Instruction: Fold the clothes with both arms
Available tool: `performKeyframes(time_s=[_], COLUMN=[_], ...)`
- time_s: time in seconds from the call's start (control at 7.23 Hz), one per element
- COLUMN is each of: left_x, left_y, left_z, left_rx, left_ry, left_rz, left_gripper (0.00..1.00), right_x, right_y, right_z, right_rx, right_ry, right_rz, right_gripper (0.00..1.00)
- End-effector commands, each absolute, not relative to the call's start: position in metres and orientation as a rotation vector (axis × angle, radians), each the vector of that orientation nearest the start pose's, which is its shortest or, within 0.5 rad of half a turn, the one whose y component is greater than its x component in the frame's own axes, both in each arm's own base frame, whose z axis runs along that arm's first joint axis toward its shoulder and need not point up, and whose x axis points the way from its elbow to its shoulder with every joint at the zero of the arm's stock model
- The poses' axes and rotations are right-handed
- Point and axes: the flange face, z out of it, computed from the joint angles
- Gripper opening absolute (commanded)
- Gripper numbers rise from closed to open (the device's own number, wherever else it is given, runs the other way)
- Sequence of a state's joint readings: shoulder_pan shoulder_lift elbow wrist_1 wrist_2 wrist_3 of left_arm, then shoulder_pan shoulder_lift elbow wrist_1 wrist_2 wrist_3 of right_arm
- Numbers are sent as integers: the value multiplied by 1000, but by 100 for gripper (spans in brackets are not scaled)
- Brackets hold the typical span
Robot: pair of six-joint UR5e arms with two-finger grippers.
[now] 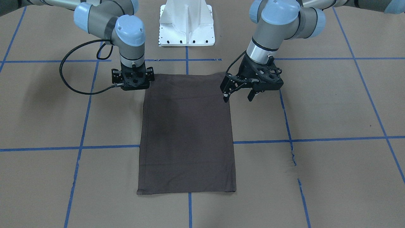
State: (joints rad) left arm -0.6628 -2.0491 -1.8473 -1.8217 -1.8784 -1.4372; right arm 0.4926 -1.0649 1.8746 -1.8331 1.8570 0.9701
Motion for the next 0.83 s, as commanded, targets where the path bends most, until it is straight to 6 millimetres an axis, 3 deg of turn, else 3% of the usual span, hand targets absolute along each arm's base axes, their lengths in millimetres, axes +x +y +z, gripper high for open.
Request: performKeyframes(time_s=[0.0,0.28,0.55,0.69], left_x=[435,482,519,527], left_y=[-399,-332,-294,-286], left_z=[271,280,289,293], left_rx=[-16,-43,-75,-71], left_ry=[1049,1019,974,940], left_rz=[-459,-531,-534,-554], left_gripper=[100,100,99,98], right_x=[-466,-467,-467,-467], right_y=[-375,-374,-373,-372], right_z=[240,223,222,222], right_rx=[88,116,114,104], right_ry=[-723,-840,-848,-850], right_rz=[-156,-119,-120,-99], right_gripper=[100,100,100,100])
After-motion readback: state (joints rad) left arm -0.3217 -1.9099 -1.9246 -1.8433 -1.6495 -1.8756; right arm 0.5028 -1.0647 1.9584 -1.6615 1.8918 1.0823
